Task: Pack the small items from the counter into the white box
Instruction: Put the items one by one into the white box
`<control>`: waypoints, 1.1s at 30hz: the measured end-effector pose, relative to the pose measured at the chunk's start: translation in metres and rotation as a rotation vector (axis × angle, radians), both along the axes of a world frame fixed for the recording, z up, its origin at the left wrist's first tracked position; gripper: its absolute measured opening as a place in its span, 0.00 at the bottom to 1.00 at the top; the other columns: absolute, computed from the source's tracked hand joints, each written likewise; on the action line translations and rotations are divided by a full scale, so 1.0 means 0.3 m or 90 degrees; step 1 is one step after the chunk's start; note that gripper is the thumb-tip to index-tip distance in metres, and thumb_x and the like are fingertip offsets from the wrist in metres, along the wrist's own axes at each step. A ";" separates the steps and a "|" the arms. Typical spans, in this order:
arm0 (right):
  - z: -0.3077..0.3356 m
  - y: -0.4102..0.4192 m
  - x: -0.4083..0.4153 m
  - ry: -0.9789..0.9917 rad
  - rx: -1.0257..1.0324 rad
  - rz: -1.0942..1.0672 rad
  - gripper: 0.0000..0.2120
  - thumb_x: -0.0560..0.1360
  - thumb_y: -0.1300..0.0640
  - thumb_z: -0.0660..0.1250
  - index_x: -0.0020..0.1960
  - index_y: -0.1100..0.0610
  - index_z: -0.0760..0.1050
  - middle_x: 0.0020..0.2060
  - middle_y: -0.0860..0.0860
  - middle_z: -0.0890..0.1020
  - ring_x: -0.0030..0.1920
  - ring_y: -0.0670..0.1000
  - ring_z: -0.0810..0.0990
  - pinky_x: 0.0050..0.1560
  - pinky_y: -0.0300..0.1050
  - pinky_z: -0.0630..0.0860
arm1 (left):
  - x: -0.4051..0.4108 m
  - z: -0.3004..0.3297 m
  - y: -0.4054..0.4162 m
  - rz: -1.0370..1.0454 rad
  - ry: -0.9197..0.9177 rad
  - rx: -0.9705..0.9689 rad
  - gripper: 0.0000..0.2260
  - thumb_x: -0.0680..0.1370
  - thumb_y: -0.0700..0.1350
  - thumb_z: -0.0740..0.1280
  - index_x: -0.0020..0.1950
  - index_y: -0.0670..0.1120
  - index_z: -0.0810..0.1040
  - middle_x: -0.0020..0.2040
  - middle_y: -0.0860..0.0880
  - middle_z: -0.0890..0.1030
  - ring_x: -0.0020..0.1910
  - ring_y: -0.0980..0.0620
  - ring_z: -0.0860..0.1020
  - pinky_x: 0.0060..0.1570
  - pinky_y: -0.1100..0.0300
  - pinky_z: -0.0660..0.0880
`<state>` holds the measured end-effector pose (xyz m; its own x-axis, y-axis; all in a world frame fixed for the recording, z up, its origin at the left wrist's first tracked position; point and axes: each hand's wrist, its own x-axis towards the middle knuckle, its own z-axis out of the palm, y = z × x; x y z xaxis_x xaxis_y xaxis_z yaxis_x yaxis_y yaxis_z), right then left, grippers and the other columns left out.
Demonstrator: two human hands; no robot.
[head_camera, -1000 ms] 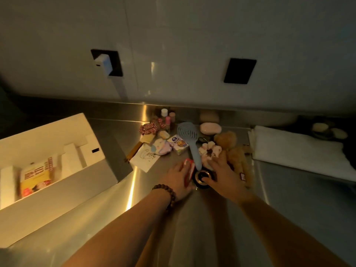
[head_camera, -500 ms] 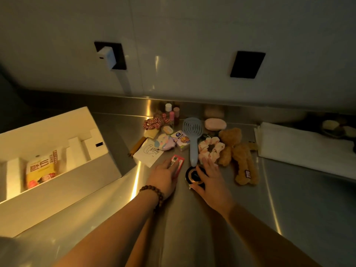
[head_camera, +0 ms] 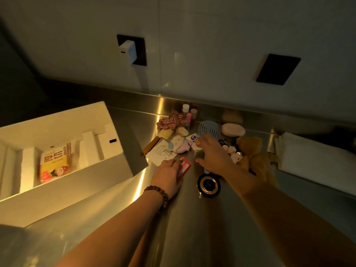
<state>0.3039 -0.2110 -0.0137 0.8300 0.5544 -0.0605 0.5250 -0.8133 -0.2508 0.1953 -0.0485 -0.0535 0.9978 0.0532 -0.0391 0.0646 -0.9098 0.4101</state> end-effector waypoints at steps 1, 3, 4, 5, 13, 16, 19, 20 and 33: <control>0.003 0.013 0.029 0.007 -0.031 0.024 0.40 0.74 0.50 0.69 0.77 0.56 0.51 0.77 0.55 0.52 0.77 0.55 0.48 0.75 0.52 0.49 | 0.004 -0.002 0.006 -0.001 -0.002 -0.002 0.28 0.74 0.53 0.65 0.72 0.50 0.61 0.67 0.49 0.69 0.62 0.50 0.66 0.61 0.57 0.66; 0.010 0.040 0.084 0.033 -0.082 0.063 0.41 0.74 0.51 0.69 0.77 0.58 0.48 0.77 0.56 0.50 0.77 0.55 0.47 0.75 0.50 0.47 | 0.011 -0.004 0.020 -0.007 -0.004 -0.004 0.28 0.75 0.52 0.65 0.72 0.51 0.60 0.67 0.49 0.69 0.62 0.51 0.65 0.61 0.57 0.65; 0.014 0.053 0.108 0.048 -0.105 0.078 0.42 0.74 0.52 0.69 0.77 0.58 0.47 0.77 0.56 0.49 0.77 0.55 0.46 0.75 0.50 0.46 | 0.014 -0.005 0.028 -0.010 -0.003 -0.005 0.28 0.75 0.52 0.65 0.72 0.51 0.60 0.67 0.49 0.68 0.62 0.51 0.65 0.61 0.58 0.65; 0.017 0.066 0.130 0.059 -0.126 0.091 0.43 0.73 0.52 0.69 0.77 0.58 0.46 0.77 0.56 0.48 0.77 0.55 0.46 0.75 0.50 0.46 | 0.016 -0.007 0.036 -0.011 -0.001 -0.005 0.29 0.74 0.52 0.65 0.73 0.51 0.59 0.67 0.49 0.68 0.63 0.51 0.65 0.61 0.58 0.65; 0.036 0.087 0.148 0.056 -0.201 0.119 0.36 0.71 0.46 0.71 0.72 0.60 0.62 0.70 0.58 0.66 0.68 0.57 0.66 0.69 0.50 0.61 | 0.003 -0.007 0.069 -0.014 0.024 -0.002 0.30 0.75 0.56 0.64 0.73 0.50 0.59 0.68 0.48 0.66 0.64 0.50 0.63 0.63 0.57 0.65; 0.048 0.064 0.094 0.046 -0.209 0.111 0.34 0.70 0.40 0.70 0.68 0.59 0.67 0.64 0.57 0.70 0.63 0.56 0.69 0.66 0.50 0.63 | -0.015 -0.001 0.070 -0.009 0.035 0.002 0.30 0.75 0.56 0.65 0.73 0.50 0.58 0.68 0.48 0.66 0.64 0.50 0.64 0.62 0.57 0.65; 0.045 0.042 0.005 0.020 -0.192 0.106 0.34 0.69 0.37 0.68 0.66 0.59 0.69 0.61 0.56 0.72 0.60 0.55 0.69 0.61 0.48 0.65 | -0.043 -0.003 0.073 0.012 0.043 0.006 0.31 0.74 0.57 0.65 0.73 0.50 0.59 0.67 0.47 0.66 0.63 0.50 0.65 0.61 0.58 0.66; 0.040 0.041 -0.031 0.011 -0.193 0.106 0.35 0.69 0.36 0.68 0.66 0.59 0.69 0.61 0.56 0.72 0.60 0.55 0.69 0.60 0.48 0.66 | -0.055 -0.007 0.075 0.019 0.042 0.010 0.31 0.74 0.57 0.65 0.73 0.50 0.59 0.67 0.47 0.66 0.63 0.50 0.66 0.60 0.59 0.66; -0.012 0.151 -0.369 0.091 -0.027 0.050 0.37 0.68 0.38 0.71 0.69 0.57 0.65 0.64 0.54 0.70 0.66 0.54 0.65 0.64 0.50 0.66 | -0.231 -0.016 0.102 0.189 -0.065 -0.123 0.27 0.72 0.60 0.65 0.67 0.49 0.68 0.57 0.50 0.72 0.53 0.55 0.70 0.50 0.65 0.67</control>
<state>0.1932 -0.1657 -0.0173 0.7652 0.6119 -0.2001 0.5490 -0.7826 -0.2937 0.1261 -0.0179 -0.0583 0.9392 0.3427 0.0227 0.2639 -0.7624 0.5909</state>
